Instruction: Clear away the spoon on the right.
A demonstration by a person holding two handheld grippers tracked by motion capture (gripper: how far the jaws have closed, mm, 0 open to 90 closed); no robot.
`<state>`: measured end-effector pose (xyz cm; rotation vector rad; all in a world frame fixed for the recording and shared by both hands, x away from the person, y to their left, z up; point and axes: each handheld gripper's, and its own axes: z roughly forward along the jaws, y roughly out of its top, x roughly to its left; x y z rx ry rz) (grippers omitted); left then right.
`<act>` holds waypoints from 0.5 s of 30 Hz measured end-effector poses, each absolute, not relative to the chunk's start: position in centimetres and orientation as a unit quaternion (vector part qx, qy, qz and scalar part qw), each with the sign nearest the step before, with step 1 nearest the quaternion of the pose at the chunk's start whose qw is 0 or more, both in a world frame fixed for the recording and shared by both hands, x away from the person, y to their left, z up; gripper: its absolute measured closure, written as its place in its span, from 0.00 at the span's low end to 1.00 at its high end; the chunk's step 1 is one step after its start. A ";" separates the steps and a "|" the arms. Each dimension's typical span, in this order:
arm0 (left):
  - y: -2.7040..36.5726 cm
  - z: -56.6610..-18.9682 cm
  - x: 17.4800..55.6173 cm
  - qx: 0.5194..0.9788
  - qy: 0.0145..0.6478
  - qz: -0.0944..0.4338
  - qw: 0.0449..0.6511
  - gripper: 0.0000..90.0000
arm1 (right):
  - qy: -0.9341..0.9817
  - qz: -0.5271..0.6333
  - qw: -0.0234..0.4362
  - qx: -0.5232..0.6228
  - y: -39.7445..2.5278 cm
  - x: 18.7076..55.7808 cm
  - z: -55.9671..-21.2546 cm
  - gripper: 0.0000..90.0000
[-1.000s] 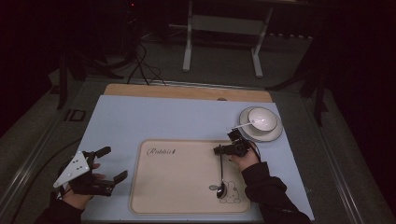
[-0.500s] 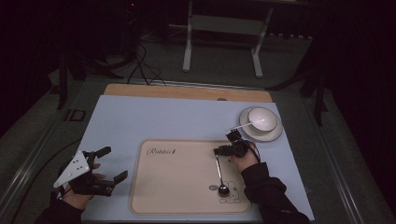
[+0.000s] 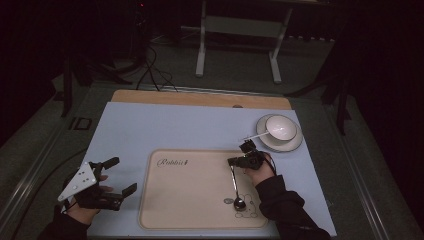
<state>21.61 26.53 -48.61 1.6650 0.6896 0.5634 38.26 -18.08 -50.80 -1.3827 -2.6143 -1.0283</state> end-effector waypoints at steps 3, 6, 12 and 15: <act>26.5 -48.6 21.6 0.714 0.296 0.241 0.587 0.00 | -0.839 -0.324 0.009 -0.438 -17.8 38.3 -51.1 1.00; 26.5 -48.6 21.6 0.716 0.295 0.241 0.585 0.00 | -0.842 -0.316 0.007 -0.436 -17.8 38.3 -51.5 1.00; 26.5 -48.6 21.6 0.716 0.296 0.241 0.585 0.00 | -0.845 -0.307 0.007 -0.438 -17.9 38.4 -51.8 1.00; 26.5 -48.6 21.6 0.716 0.296 0.241 0.585 0.00 | -0.844 -0.305 0.006 -0.441 -18.1 38.4 -51.8 1.00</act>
